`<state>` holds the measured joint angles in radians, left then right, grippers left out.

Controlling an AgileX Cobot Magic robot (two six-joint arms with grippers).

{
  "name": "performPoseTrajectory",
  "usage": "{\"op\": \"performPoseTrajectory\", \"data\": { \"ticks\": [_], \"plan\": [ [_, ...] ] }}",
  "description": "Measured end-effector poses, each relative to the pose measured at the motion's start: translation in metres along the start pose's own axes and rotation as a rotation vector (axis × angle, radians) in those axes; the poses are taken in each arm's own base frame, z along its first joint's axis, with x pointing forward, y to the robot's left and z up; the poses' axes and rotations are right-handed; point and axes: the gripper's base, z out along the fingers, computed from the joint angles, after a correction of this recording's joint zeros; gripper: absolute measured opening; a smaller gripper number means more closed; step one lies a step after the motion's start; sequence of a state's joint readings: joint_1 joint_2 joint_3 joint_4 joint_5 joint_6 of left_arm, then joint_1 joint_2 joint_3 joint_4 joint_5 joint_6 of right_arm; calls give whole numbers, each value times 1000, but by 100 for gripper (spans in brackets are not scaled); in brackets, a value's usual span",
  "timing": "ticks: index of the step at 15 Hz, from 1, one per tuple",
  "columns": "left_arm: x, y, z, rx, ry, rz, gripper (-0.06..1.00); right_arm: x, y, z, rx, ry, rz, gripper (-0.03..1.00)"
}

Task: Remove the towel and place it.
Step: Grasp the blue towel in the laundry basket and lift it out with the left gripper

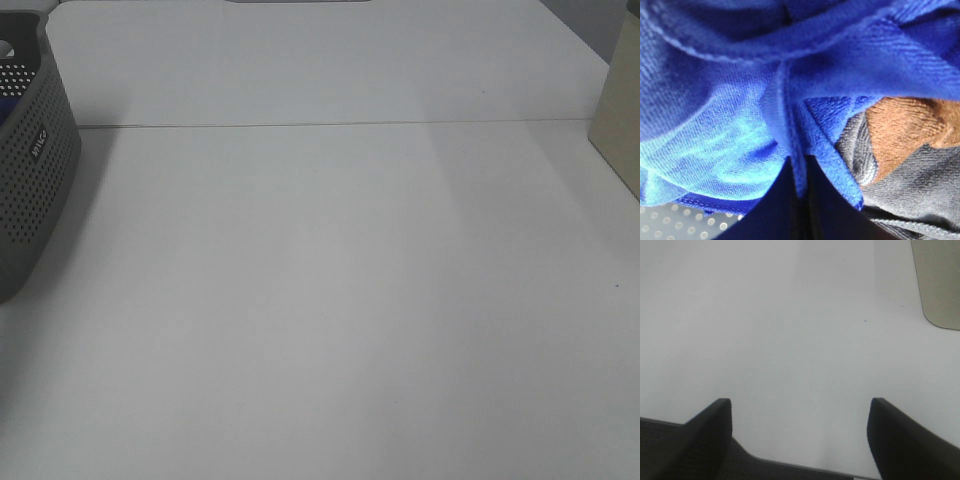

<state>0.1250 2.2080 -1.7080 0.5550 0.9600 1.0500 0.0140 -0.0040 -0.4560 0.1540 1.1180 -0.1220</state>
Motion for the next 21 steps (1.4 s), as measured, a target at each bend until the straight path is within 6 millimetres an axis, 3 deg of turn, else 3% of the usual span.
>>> {"op": "performPoseTrajectory", "data": {
  "ticks": [3, 4, 8, 12, 17, 18, 21],
  "plan": [
    [3, 0, -6, 8, 10, -27, 0, 0, 0, 0, 0, 0, 0, 74],
    [9, 2, -16, 6, 18, -71, 0, 0, 0, 0, 0, 0, 0, 74],
    [39, 10, -80, -103, -8, -256, 0, 0, 0, 0, 0, 0, 0, 74],
    [70, 10, -158, -274, -151, -494, 0, 0, 0, 0, 0, 0, 0, 74],
    [99, 9, -232, -570, -311, -547, 0, 0, 0, 0, 0, 0, 0, 74],
    [99, 9, -239, -605, -333, -545, 0, 0, 0, 0, 0, 0, 0, 74],
    [85, 2, -295, -827, -508, -491, 0, 0, 0, 0, 0, 0, 0, 74]
  ]
}}
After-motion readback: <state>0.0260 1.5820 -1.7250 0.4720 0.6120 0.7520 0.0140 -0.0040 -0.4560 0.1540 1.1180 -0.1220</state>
